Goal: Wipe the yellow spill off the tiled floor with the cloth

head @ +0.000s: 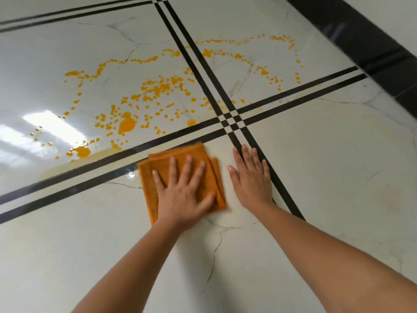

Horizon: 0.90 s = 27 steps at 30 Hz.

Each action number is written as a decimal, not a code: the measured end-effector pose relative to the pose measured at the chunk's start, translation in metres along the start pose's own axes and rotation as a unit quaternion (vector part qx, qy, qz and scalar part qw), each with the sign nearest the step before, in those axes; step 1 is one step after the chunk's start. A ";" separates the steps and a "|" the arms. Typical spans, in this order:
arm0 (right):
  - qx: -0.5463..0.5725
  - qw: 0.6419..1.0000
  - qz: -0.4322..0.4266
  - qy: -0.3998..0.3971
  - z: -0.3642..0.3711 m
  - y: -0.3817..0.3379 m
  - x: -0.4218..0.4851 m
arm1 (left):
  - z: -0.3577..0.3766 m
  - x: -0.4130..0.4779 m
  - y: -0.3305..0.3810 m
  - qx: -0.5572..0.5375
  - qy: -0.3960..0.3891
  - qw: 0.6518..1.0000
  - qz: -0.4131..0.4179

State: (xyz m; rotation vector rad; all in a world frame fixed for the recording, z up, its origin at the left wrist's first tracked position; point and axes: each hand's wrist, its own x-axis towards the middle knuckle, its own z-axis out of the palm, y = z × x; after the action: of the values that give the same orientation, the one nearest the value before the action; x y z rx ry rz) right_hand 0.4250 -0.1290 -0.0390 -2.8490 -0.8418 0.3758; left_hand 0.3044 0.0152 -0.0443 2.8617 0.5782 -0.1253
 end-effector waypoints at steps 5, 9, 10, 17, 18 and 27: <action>0.008 1.000 0.010 -0.014 -0.005 -0.007 0.003 | -0.009 0.015 -0.016 0.017 -0.015 0.999 -0.026; 0.017 1.000 -0.015 -0.013 -0.006 -0.016 0.000 | 0.000 -0.006 -0.011 0.022 -0.006 1.000 -0.002; 0.019 0.999 -0.022 -0.016 -0.005 -0.020 -0.002 | -0.001 -0.010 -0.015 0.035 -0.022 0.999 0.024; 0.025 0.999 -0.030 -0.037 0.002 -0.038 -0.011 | -0.002 -0.028 -0.048 0.009 0.013 0.997 -0.080; 0.023 0.999 -0.027 -0.038 0.002 -0.038 -0.012 | -0.003 -0.031 -0.052 0.014 0.008 0.997 -0.071; 0.020 0.999 -0.018 -0.033 0.002 -0.053 -0.012 | -0.007 -0.042 -0.049 0.021 -0.006 0.999 -0.040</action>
State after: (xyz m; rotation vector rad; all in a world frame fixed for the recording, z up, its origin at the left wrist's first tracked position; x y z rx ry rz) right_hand 0.3877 -0.0911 -0.0275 -2.7959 -0.8853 0.4773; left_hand 0.2470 0.0446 -0.0419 2.8775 0.6966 -0.1696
